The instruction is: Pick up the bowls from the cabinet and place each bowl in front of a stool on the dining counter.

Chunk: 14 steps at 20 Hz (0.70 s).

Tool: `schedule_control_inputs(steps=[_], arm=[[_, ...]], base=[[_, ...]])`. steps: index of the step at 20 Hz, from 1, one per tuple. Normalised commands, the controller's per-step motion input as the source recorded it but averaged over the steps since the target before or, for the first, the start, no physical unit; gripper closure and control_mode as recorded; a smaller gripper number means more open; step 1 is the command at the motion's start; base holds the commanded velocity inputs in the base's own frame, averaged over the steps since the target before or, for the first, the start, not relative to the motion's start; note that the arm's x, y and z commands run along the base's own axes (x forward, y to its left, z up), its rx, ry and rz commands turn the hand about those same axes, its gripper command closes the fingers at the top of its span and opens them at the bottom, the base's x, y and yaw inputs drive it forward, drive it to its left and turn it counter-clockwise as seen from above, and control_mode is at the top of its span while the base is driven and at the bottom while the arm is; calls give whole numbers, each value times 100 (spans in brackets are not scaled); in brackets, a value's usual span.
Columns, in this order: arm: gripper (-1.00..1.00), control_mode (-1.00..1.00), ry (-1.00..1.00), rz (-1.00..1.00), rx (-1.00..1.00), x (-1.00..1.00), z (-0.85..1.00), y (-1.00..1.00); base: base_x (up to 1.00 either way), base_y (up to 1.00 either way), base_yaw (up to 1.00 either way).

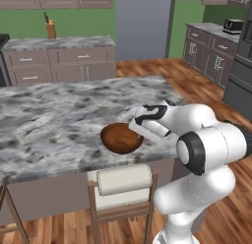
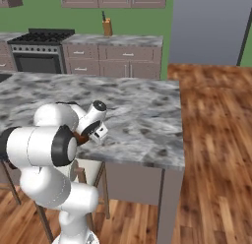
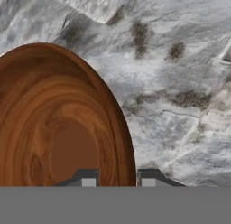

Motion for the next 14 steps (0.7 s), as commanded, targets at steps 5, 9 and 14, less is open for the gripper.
schedule_control_inputs(steps=[5,9,14], arm=[[100,-100,0,0,0,10,-28,18],[100,-100,0,0,0,11,-16,13],[100,-100,4,0,-2,3,3,10]], base=[[0,0,0],[0,0,0],[0,0,0]])
